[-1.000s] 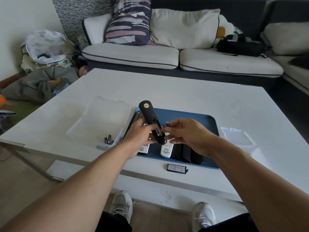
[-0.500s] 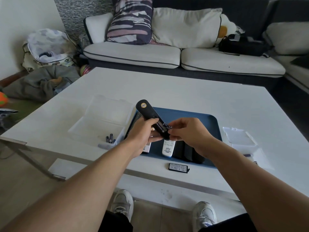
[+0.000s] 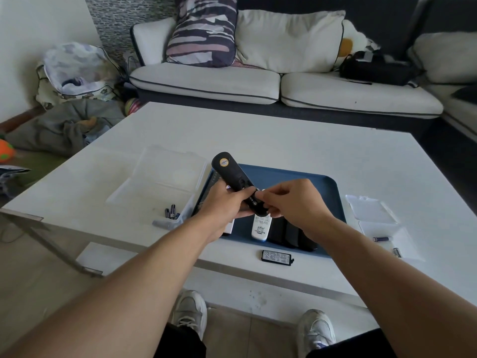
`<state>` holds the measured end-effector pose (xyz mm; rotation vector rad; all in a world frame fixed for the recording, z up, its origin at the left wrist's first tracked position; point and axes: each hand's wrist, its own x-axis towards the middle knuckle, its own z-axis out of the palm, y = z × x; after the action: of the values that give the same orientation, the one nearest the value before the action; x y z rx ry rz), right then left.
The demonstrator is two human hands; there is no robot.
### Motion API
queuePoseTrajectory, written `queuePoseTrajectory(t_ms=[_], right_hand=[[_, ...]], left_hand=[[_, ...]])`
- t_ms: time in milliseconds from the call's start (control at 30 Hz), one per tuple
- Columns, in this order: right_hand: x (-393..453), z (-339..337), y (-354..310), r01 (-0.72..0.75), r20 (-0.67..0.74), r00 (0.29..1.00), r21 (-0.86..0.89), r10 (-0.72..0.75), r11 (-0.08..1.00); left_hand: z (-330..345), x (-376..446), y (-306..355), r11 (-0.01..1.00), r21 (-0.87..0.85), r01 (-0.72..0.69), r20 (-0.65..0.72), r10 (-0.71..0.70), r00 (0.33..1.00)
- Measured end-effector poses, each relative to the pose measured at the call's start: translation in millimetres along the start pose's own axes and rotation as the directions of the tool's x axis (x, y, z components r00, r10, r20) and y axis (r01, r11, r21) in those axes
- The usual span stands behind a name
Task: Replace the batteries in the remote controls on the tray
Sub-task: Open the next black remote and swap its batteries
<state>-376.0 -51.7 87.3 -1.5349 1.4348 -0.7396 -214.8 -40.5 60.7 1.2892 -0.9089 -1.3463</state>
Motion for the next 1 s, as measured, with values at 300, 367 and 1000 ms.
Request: queuePoseTrajectory(t_ms=[300, 367, 1000], right_hand=[[-0.8, -4.1, 4.3, 0.002, 0.032, 0.999, -0.13, 0.002, 0.991], [-0.4, -4.4, 5.5, 0.024, 0.012, 1.0, -0.182, -0.022, 0.983], [3.8, 0.6, 9.6, -0.034, 0.009, 0.999, -0.179, 0.037, 0.983]], left_hand=[[-1.7, 1.0, -1.4, 0.999, 0.036, 0.007, -0.022, -0.006, 1.0], [-0.9, 0.9, -0.9, 0.999, 0.053, 0.009, -0.009, -0.008, 1.0], [-4.0, -2.2, 1.0, 0.994, 0.083, 0.071, 0.137, -0.082, 0.987]])
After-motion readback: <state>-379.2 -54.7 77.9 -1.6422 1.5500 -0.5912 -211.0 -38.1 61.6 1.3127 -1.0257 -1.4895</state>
